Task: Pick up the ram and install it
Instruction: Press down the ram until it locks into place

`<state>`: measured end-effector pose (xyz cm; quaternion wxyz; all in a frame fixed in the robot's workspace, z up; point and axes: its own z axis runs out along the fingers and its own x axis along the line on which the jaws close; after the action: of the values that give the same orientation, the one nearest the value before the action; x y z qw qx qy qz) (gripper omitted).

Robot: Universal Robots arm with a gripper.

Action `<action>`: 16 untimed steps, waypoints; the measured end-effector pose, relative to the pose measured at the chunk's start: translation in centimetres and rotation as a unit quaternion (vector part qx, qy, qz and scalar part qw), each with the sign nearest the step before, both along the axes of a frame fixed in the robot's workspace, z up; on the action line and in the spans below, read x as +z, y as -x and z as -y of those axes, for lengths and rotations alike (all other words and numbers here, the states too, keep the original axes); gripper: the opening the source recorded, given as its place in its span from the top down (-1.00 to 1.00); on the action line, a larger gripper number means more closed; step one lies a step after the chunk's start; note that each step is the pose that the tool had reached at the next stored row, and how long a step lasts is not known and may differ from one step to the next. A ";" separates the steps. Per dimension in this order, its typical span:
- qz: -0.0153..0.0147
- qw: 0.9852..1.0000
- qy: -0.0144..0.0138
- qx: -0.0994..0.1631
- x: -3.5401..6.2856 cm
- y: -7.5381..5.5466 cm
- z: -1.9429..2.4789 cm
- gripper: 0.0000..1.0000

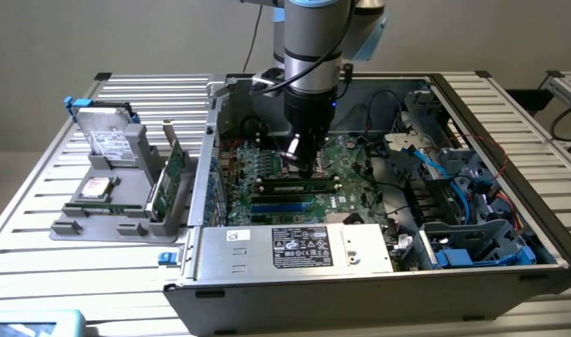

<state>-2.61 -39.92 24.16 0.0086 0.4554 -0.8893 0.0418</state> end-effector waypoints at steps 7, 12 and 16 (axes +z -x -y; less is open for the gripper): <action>0.004 0.999 0.000 -0.044 -0.02 0.0 0.00 0.79; 0.006 0.997 0.000 -0.074 -0.04 0.0 0.00 0.79; 0.008 0.995 0.000 -0.099 -0.06 0.0 0.00 0.79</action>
<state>-2.61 -39.92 24.10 0.0053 0.3649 -0.9300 0.0444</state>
